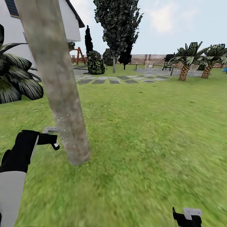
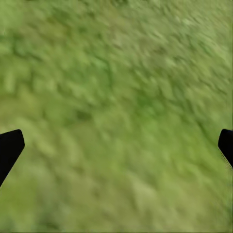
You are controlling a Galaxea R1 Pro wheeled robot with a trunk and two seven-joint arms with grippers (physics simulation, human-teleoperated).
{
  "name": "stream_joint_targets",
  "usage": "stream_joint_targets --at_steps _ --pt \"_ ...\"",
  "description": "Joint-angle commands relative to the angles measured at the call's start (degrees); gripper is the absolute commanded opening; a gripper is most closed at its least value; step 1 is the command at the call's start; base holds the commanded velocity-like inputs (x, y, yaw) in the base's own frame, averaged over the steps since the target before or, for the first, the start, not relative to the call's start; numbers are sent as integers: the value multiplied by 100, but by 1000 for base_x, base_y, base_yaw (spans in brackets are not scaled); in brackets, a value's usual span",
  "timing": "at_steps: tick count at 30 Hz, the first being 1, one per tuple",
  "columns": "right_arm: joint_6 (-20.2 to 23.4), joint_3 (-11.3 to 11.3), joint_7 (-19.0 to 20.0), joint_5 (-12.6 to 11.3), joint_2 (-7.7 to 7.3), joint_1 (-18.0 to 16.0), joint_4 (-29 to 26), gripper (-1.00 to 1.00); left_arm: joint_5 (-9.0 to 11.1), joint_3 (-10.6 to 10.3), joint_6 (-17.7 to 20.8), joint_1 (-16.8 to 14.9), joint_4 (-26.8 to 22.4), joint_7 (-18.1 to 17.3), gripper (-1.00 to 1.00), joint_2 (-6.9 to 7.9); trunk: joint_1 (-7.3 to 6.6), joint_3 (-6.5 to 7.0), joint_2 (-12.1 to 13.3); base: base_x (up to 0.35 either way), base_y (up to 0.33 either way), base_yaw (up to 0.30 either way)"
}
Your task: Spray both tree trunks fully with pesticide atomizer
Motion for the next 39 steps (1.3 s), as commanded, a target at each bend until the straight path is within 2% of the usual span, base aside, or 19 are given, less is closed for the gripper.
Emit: stream_joint_targets --at_steps 1,16,30,39 --pt "0 0 0 0 0 0 0 100 6 -2 1 0 0 0 -100 -3 0 0 0 87 -266 73" --pt "0 0 0 4 0 0 0 100 -20 47 -5 9 0 8 -100 34 0 0 0 123 -246 10" --pt "0 0 0 4 8 0 0 100 -20 16 1 9 0 9 -100 35 0 0 0 0 -272 264" --pt "0 0 0 4 1 0 0 100 -20 24 -2 9 0 17 -100 35 0 0 0 0 -272 21"
